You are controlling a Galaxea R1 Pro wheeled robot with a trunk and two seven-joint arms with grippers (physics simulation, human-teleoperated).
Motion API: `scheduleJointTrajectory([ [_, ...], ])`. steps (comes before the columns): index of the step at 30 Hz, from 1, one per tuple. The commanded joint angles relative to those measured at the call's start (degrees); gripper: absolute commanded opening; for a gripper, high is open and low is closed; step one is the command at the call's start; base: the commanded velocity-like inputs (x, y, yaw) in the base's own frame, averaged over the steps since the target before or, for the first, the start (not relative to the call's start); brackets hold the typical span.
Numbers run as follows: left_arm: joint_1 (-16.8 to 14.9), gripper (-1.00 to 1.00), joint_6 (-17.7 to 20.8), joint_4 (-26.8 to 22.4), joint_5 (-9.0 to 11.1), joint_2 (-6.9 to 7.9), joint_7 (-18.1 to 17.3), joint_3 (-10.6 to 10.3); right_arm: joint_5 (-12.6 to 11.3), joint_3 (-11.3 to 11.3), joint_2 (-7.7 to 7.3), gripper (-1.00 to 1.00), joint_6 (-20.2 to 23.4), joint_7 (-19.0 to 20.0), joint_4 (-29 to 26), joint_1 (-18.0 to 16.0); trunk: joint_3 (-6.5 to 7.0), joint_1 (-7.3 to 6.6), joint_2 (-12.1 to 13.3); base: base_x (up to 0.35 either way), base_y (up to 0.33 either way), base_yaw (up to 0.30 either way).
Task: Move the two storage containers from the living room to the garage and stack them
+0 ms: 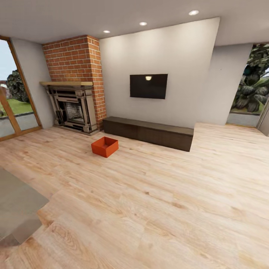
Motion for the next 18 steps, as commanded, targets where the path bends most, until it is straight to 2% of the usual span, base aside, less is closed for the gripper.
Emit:
scheduleJointTrajectory([
  [1, -0.02, 1.0, -0.03, -0.01, 0.29, 0.01, -0.1, 0.03, -0.5, 0.48, 0.03, 1.0, -0.33, -0.01, 0.17, -0.05, -0.05, 0.03, -0.02, 0.323, 0.0, 0.207],
  [9, -0.02, 1.0, -0.03, -0.01, 0.29, 0.01, -0.12, 0.03, -0.5, 0.48, 0.03, 1.0, -0.31, -0.01, 0.17, -0.05, -0.05, 0.03, -0.02, 0.323, 0.0, 0.181],
  [18, -0.02, 1.0, -0.03, -0.01, 0.29, 0.01, -0.13, 0.03, -0.5, 0.48, 0.03, 1.0, -0.29, -0.01, 0.17, -0.05, -0.05, 0.03, -0.02, 0.322, 0.0, 0.011],
])
